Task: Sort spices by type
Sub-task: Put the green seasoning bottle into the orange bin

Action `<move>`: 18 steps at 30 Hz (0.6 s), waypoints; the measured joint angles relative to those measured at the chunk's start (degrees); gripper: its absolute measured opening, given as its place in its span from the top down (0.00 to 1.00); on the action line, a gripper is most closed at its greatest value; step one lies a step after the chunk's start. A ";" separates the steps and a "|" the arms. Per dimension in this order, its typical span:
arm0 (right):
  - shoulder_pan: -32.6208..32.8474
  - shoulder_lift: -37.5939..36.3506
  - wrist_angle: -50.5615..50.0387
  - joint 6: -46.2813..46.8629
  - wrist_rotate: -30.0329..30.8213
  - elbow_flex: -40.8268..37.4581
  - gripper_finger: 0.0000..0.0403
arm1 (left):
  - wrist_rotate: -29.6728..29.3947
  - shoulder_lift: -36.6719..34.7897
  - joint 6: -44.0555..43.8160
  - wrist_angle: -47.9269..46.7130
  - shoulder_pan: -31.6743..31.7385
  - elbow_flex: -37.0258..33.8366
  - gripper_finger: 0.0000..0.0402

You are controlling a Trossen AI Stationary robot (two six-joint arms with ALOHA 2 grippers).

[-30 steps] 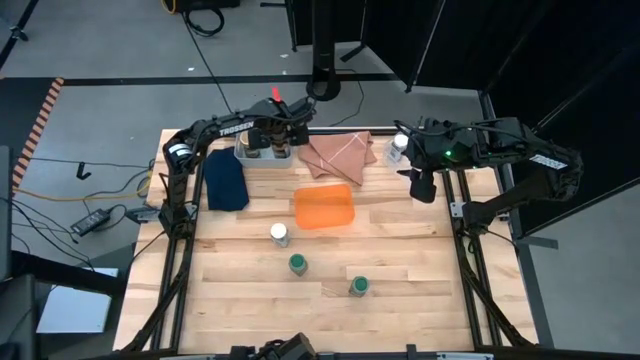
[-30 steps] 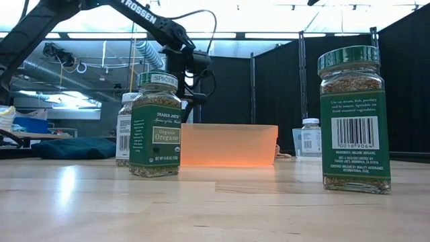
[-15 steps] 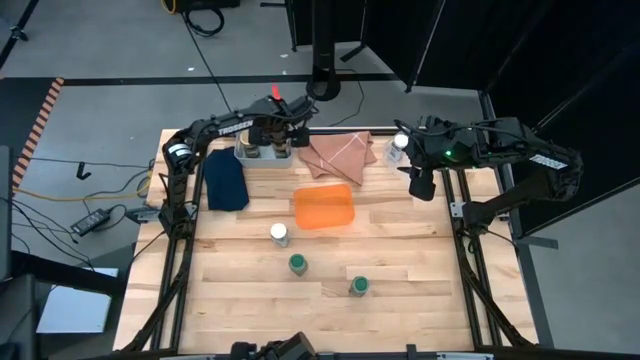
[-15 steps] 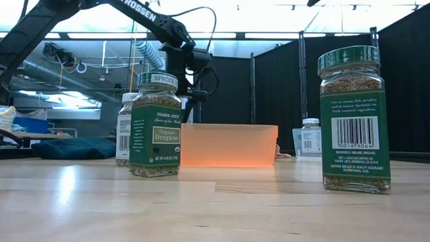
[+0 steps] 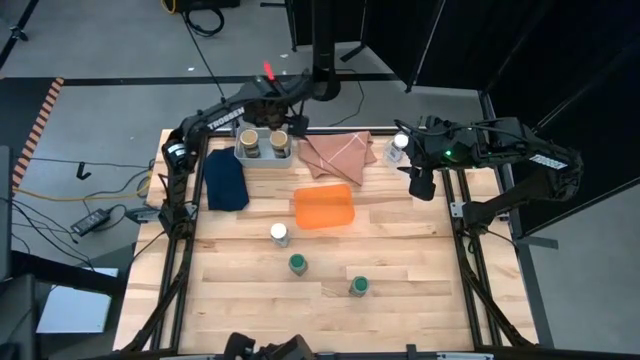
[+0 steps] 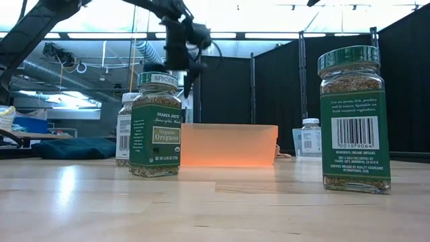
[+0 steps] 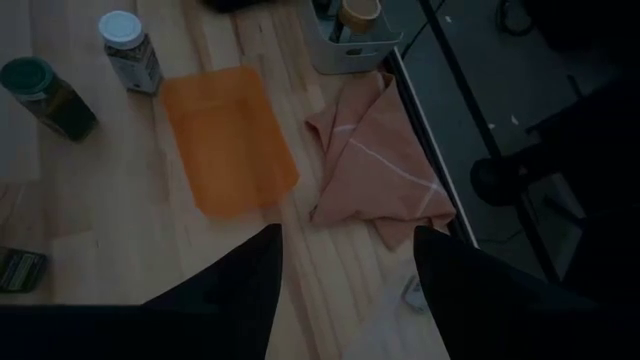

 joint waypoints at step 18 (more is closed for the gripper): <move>-0.02 0.02 0.01 -0.61 -0.02 0.00 0.42 | 5.48 -9.99 17.96 -10.97 -22.17 17.81 0.23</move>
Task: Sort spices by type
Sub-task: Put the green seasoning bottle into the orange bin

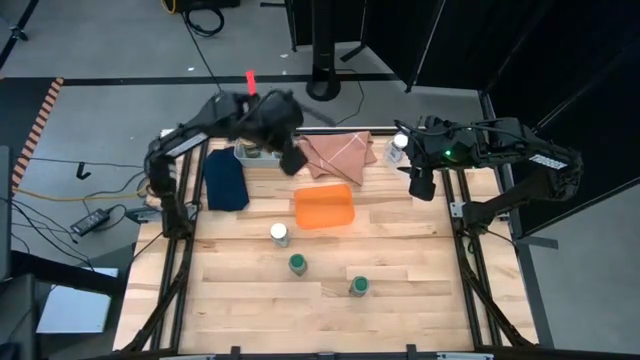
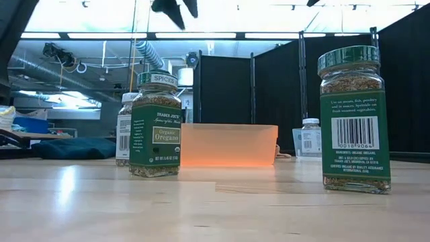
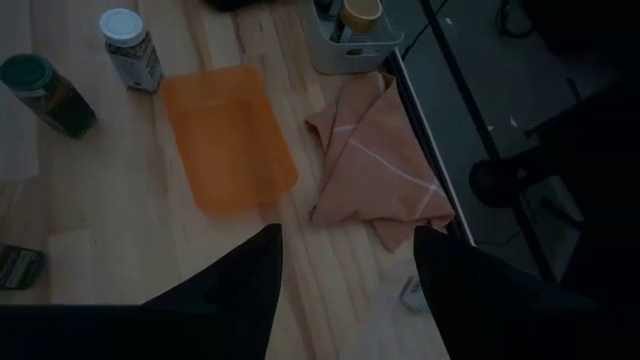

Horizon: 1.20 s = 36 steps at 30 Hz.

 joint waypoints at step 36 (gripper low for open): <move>0.00 0.00 4.03 -0.28 -3.13 0.00 0.42 | -11.69 -2.38 -22.68 22.47 -45.33 -34.79 0.24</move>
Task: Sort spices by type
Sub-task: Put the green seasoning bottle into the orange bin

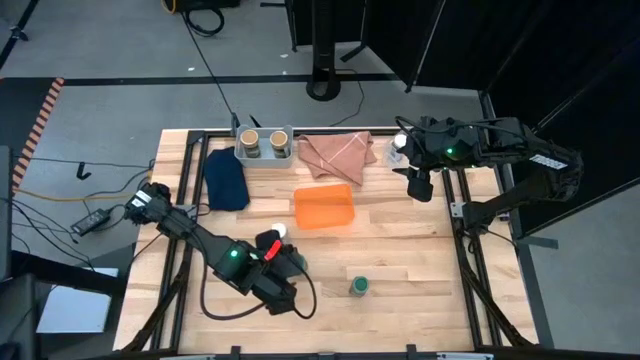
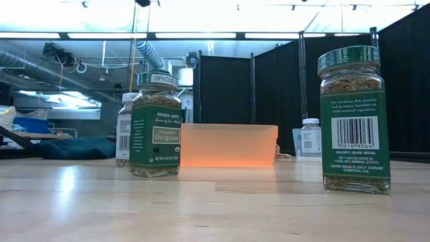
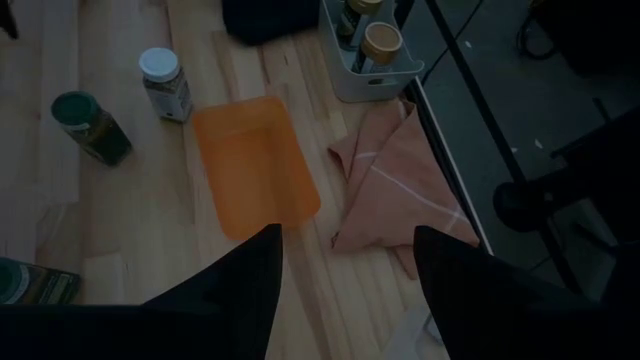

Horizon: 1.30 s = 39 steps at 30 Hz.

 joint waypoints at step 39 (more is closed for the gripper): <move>0.00 2.60 3.41 1.77 0.09 0.00 0.42 | 15.25 -22.23 22.35 40.77 9.55 -38.65 0.23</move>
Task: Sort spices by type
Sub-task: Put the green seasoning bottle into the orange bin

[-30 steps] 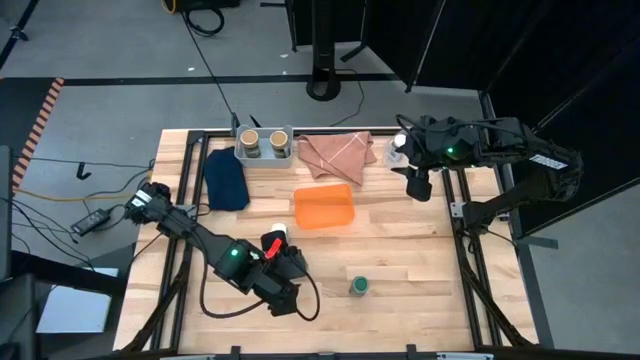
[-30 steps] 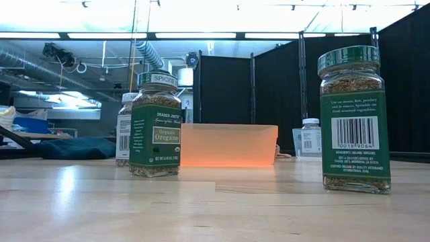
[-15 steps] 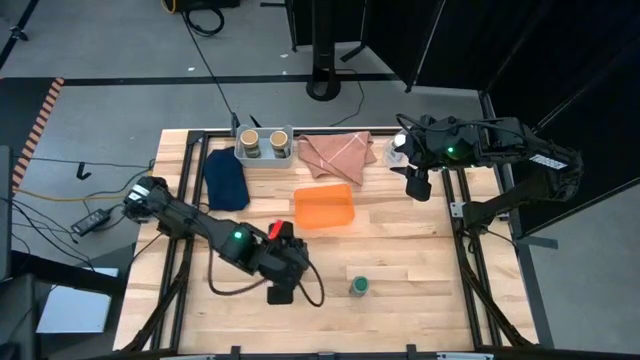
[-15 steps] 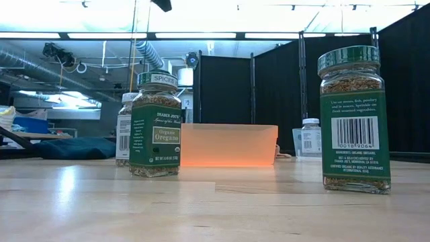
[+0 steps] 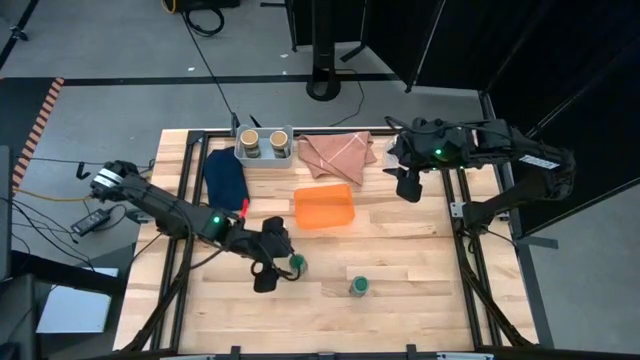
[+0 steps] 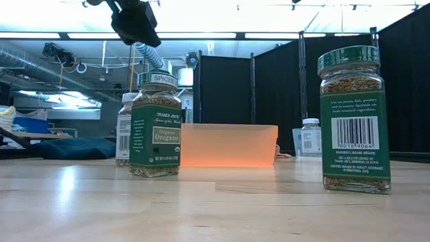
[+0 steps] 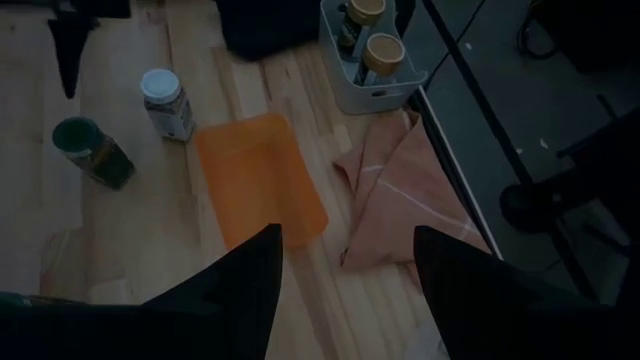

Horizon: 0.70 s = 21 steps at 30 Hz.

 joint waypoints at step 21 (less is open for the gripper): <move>0.00 7.45 -1.11 -2.05 0.52 0.00 0.43 | -0.30 5.84 7.27 12.36 0.81 -4.46 0.23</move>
